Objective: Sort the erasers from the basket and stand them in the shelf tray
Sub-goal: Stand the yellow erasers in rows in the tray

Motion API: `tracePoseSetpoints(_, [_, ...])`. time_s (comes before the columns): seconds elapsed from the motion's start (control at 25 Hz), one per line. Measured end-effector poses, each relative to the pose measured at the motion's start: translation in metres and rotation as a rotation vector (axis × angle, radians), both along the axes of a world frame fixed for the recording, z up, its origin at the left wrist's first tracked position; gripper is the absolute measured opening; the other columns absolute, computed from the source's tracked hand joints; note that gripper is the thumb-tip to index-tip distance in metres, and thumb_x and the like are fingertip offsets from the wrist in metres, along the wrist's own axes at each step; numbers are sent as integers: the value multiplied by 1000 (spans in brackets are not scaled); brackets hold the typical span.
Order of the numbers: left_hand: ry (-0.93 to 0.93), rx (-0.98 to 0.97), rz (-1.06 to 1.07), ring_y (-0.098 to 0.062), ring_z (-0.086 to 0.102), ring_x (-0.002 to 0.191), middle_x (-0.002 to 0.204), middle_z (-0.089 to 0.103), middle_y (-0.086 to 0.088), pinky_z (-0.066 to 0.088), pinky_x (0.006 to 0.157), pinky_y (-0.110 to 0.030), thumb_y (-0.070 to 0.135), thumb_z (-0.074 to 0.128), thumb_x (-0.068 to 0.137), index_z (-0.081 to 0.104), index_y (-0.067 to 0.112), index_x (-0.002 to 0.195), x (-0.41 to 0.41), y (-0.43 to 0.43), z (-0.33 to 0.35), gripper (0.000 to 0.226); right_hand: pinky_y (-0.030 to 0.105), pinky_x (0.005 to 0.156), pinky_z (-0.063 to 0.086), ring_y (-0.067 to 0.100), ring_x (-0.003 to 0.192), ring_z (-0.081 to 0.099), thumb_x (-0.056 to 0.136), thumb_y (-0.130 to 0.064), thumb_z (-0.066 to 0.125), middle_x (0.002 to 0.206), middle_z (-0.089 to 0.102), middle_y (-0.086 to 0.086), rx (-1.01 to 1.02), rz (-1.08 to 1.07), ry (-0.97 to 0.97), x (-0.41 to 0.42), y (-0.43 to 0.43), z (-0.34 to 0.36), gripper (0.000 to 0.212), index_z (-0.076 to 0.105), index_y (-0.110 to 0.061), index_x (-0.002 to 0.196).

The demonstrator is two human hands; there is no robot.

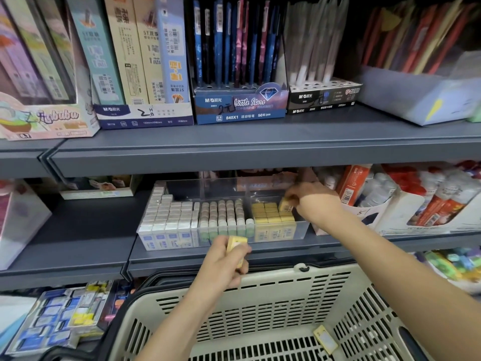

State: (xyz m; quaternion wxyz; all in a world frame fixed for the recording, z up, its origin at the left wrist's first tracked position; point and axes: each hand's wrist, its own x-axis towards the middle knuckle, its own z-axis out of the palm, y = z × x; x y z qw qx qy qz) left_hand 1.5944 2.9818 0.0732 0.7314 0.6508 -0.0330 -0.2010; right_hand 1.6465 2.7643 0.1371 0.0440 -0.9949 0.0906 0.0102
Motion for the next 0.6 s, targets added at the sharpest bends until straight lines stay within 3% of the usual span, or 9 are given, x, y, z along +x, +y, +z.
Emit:
tracePoseSetpoints(0.08, [-138,59,14,-7,59,60,83,68,0,47,55,-22,19,57,90,59,16,97,1,4,0,7,31,77,45,27,100,59,91,-16,50,119,60,3,6,-3,48,6,2,-5,28,62,-33,109])
tracePoseSetpoints(0.2, [-208,54,61,-5,66,75,86,71,7,54,75,-25,14,60,89,63,19,103,5,7,1,15,31,79,48,26,101,59,91,-12,45,122,59,3,-9,23,134,12,5,-15,33,63,-31,112])
tracePoseSetpoints(0.36, [-162,17,74,-11,68,89,101,69,-5,54,69,-18,-3,57,87,60,14,106,5,5,1,25,29,77,48,26,99,58,91,-11,42,118,61,3,-66,81,146,8,6,-17,34,62,-28,112])
tracePoseSetpoints(0.44, [-154,1,79,-9,69,84,100,69,-4,54,66,-19,-4,59,86,62,15,104,5,5,3,26,31,78,49,25,98,59,93,-22,44,114,64,2,-66,137,-26,-2,12,-13,26,64,-28,108])
tracePoseSetpoints(0.52, [-168,-8,86,-7,69,79,97,70,-3,55,64,-20,-4,60,85,63,14,104,6,4,4,27,31,76,50,15,87,63,93,-35,48,95,70,-3,183,205,-183,-17,25,-9,22,69,-27,93])
tracePoseSetpoints(0.6, [-212,3,100,-7,69,78,94,71,-2,56,65,-21,-5,62,83,65,18,99,4,3,4,28,24,63,47,-2,60,60,89,-47,50,62,68,-9,499,256,-170,-34,43,-5,32,65,-28,69])
